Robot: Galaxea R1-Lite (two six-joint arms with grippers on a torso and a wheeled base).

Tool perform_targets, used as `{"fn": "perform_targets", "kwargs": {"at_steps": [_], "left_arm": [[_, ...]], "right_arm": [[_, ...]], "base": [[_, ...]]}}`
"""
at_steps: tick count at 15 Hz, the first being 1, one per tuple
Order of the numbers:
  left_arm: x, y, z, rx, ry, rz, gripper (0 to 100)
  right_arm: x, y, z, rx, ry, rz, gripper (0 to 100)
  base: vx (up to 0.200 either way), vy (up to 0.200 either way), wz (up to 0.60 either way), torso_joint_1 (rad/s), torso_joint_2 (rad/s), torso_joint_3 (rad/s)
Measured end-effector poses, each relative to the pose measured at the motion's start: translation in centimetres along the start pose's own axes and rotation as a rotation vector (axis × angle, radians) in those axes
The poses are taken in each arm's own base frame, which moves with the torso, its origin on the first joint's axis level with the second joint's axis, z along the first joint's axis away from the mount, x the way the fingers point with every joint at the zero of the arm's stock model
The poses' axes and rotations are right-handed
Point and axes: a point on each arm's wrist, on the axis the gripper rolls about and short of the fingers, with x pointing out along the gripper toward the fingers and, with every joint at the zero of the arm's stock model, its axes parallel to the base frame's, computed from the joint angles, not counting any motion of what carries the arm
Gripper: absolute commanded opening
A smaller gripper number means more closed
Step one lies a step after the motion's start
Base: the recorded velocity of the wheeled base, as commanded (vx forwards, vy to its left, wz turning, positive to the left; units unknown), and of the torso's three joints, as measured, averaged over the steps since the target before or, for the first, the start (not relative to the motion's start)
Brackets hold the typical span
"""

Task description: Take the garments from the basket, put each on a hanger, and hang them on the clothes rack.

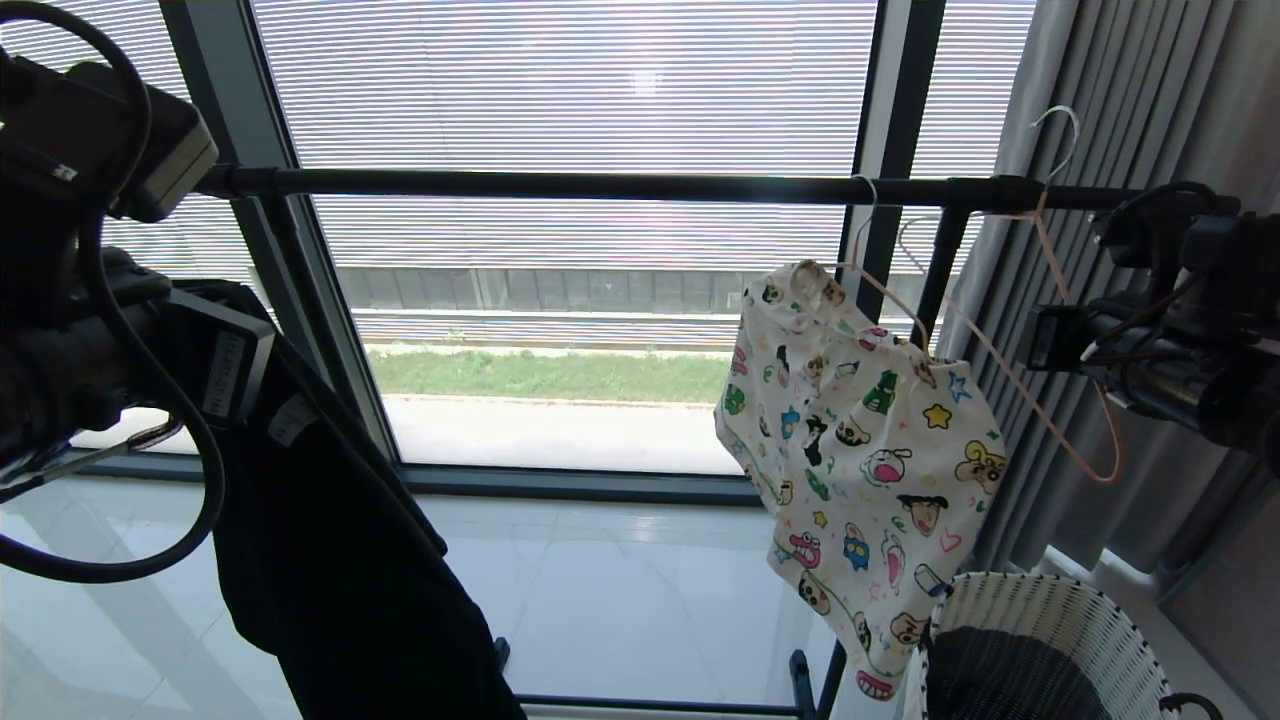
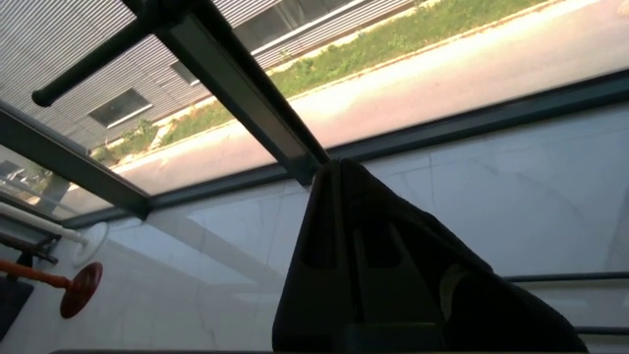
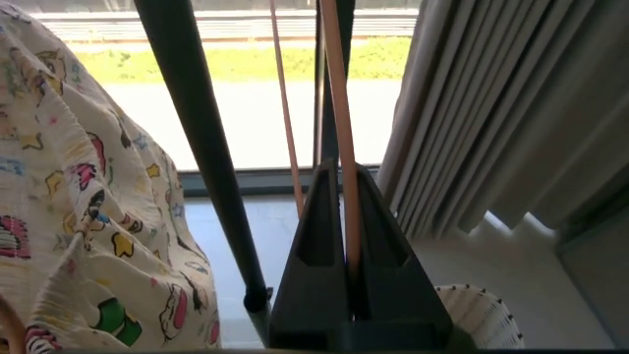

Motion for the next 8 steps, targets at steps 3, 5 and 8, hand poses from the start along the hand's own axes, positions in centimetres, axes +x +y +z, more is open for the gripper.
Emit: {"fn": "perform_targets", "kwargs": {"at_steps": [3, 5, 8], "left_arm": [[0.1, 0.0, 0.0, 0.001, -0.003, 0.005, 0], [0.1, 0.0, 0.0, 0.002, -0.001, 0.005, 0], [0.1, 0.0, 0.0, 0.002, -0.002, 0.005, 0]], "right_arm": [[-1.3, -0.5, -0.4, -0.014, -0.011, -0.049, 0], [-2.1, -0.7, -0.6, -0.015, -0.008, -0.054, 0], [-3.7, -1.1, -1.1, -0.018, 0.001, -0.05, 0]], "base": [[-0.133, 0.0, 0.0, -0.002, 0.0, 0.002], [-0.2, 0.0, 0.0, 0.012, 0.0, 0.0], [-0.2, 0.0, 0.0, -0.005, 0.0, 0.004]]}}
